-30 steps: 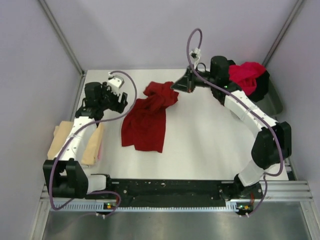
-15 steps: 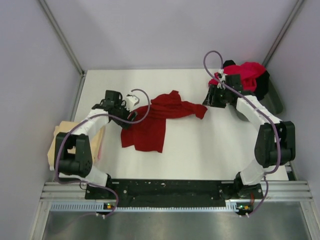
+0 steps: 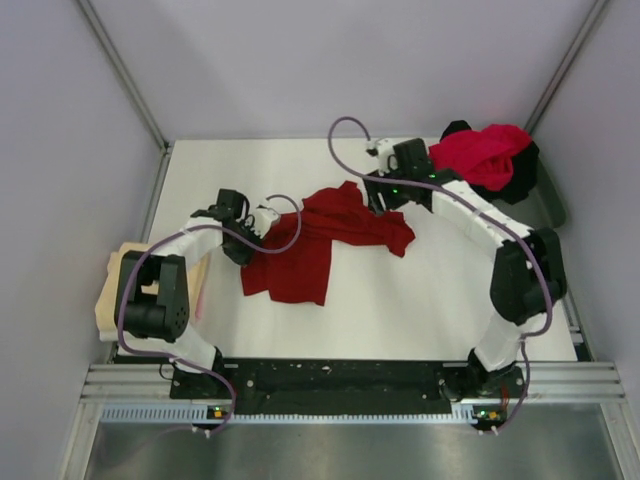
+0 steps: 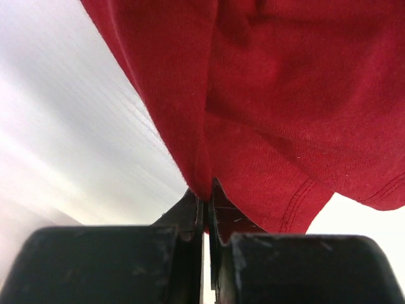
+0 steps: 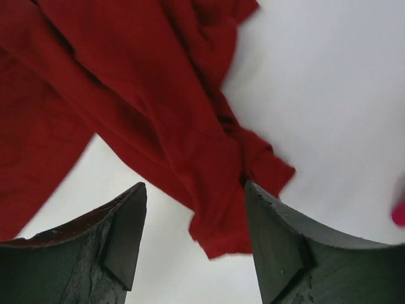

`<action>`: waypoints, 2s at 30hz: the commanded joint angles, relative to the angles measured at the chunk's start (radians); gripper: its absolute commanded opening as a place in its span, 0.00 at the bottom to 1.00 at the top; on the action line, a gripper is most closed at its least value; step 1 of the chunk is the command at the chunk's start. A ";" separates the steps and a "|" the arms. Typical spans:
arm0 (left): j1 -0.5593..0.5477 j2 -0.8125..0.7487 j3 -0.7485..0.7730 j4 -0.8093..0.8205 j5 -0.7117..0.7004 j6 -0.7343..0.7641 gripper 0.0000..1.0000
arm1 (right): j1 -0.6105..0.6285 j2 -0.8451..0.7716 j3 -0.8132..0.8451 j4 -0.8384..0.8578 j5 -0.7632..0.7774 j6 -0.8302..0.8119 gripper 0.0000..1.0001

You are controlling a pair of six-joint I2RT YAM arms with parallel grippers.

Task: Fold and stack the t-shirts
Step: Flatten out the tshirt

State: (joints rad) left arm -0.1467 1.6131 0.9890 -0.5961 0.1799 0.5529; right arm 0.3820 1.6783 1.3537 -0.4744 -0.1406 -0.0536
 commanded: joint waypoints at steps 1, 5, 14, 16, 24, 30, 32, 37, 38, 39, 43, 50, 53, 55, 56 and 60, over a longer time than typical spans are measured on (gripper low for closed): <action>0.001 -0.044 -0.015 0.015 0.023 -0.011 0.00 | 0.064 0.182 0.192 0.002 -0.066 -0.144 0.59; 0.002 -0.077 -0.021 0.016 0.018 -0.019 0.00 | 0.077 0.302 0.289 -0.010 -0.120 -0.163 0.57; 0.002 -0.108 0.003 -0.010 0.024 -0.033 0.00 | 0.080 0.429 0.374 -0.020 -0.188 -0.152 0.26; 0.002 -0.114 0.013 -0.018 0.014 -0.038 0.00 | 0.080 0.422 0.381 -0.021 -0.145 -0.137 0.00; 0.002 -0.316 0.196 -0.128 -0.100 -0.028 0.00 | 0.058 0.073 0.309 -0.018 0.125 -0.072 0.00; -0.001 -0.499 0.379 -0.235 -0.080 0.035 0.00 | 0.057 -0.355 0.229 -0.026 0.180 -0.077 0.00; -0.001 -0.544 0.465 -0.289 -0.106 0.036 0.00 | 0.057 -0.474 0.216 -0.027 0.168 -0.077 0.00; -0.002 -0.672 0.705 -0.395 -0.102 0.042 0.00 | 0.058 -0.737 0.240 -0.030 0.008 -0.055 0.00; -0.002 -0.683 0.771 -0.422 -0.091 0.039 0.00 | 0.058 -0.774 0.249 -0.030 -0.020 -0.045 0.00; -0.002 -0.690 0.799 -0.447 -0.086 0.033 0.00 | 0.060 -0.804 0.257 -0.029 -0.052 -0.031 0.00; -0.002 -0.702 0.931 -0.502 -0.079 0.013 0.00 | 0.058 -0.864 0.274 -0.030 -0.157 0.015 0.00; -0.002 -0.676 0.875 -0.461 -0.080 0.007 0.00 | 0.058 -0.816 0.286 -0.027 -0.101 0.002 0.00; -0.002 -0.641 0.754 -0.368 -0.080 0.007 0.00 | 0.058 -0.703 0.283 -0.020 -0.035 -0.054 0.00; -0.002 -0.605 0.659 -0.262 -0.098 0.010 0.00 | 0.055 -0.607 0.268 0.006 0.005 -0.100 0.00; -0.002 -0.582 0.608 -0.199 -0.112 0.010 0.00 | 0.052 -0.560 0.257 0.029 0.019 -0.112 0.00; -0.002 -0.434 0.487 -0.003 -0.142 0.002 0.00 | 0.009 -0.301 0.274 0.143 0.012 -0.124 0.00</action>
State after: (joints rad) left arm -0.1562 1.0477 1.5620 -0.8635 0.0978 0.5713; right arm 0.4366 1.1427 1.6238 -0.4480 -0.1905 -0.1322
